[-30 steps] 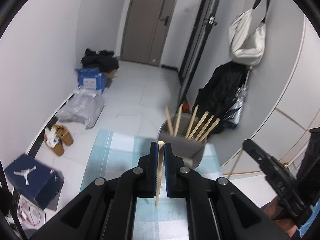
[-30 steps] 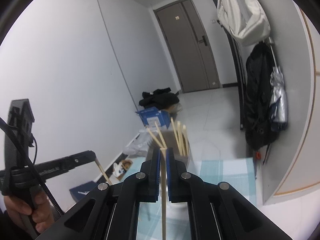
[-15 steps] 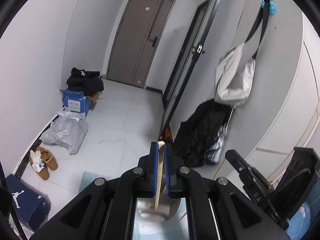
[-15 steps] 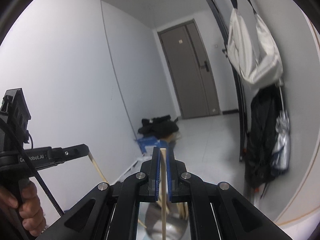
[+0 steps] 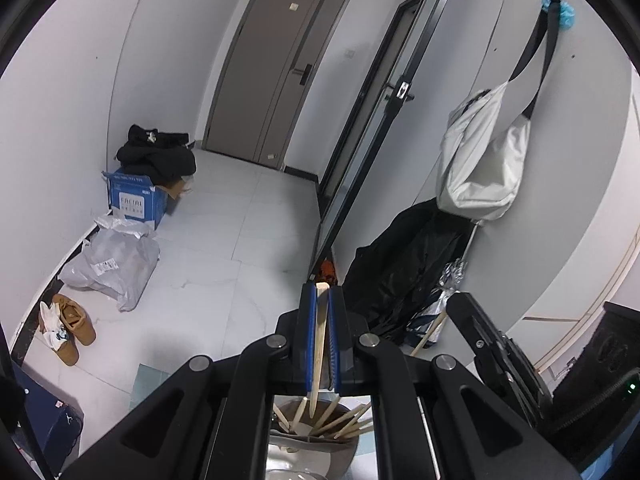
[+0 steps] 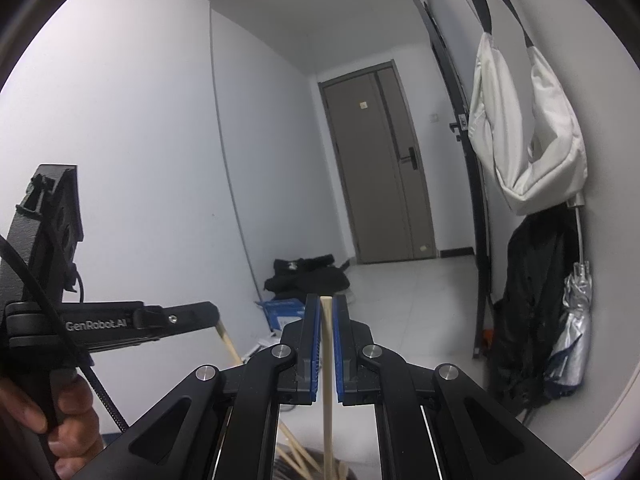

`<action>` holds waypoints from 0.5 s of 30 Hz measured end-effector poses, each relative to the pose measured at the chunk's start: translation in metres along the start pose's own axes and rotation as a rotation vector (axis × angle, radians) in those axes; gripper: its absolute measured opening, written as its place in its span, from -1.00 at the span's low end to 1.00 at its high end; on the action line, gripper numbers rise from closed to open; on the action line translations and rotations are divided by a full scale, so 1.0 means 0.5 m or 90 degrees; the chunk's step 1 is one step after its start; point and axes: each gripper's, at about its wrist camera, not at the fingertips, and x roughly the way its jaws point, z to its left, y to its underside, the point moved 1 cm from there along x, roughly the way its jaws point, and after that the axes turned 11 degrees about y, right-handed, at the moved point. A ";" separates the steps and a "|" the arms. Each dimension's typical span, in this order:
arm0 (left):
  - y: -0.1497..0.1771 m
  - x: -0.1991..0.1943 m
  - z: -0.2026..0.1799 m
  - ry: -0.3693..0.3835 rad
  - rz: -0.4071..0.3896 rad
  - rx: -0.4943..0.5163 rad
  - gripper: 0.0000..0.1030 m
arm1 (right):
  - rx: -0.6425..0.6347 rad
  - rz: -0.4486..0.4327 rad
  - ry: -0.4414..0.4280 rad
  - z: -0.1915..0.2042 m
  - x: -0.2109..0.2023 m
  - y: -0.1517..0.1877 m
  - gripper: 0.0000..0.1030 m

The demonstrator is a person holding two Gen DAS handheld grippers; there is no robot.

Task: Organize utensils
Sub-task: 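Lower both held chopsticks into the holder opening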

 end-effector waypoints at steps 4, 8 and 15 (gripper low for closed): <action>0.008 0.025 0.015 -0.001 0.015 -0.003 -0.95 | -0.021 -0.008 0.003 0.003 0.013 0.024 -0.90; 0.016 0.045 0.015 -0.001 0.027 0.012 -0.95 | -0.031 -0.005 -0.009 0.006 0.021 0.047 -0.90; 0.031 0.072 0.027 0.006 0.063 0.021 -0.95 | -0.074 0.011 -0.021 0.017 0.022 0.088 -0.90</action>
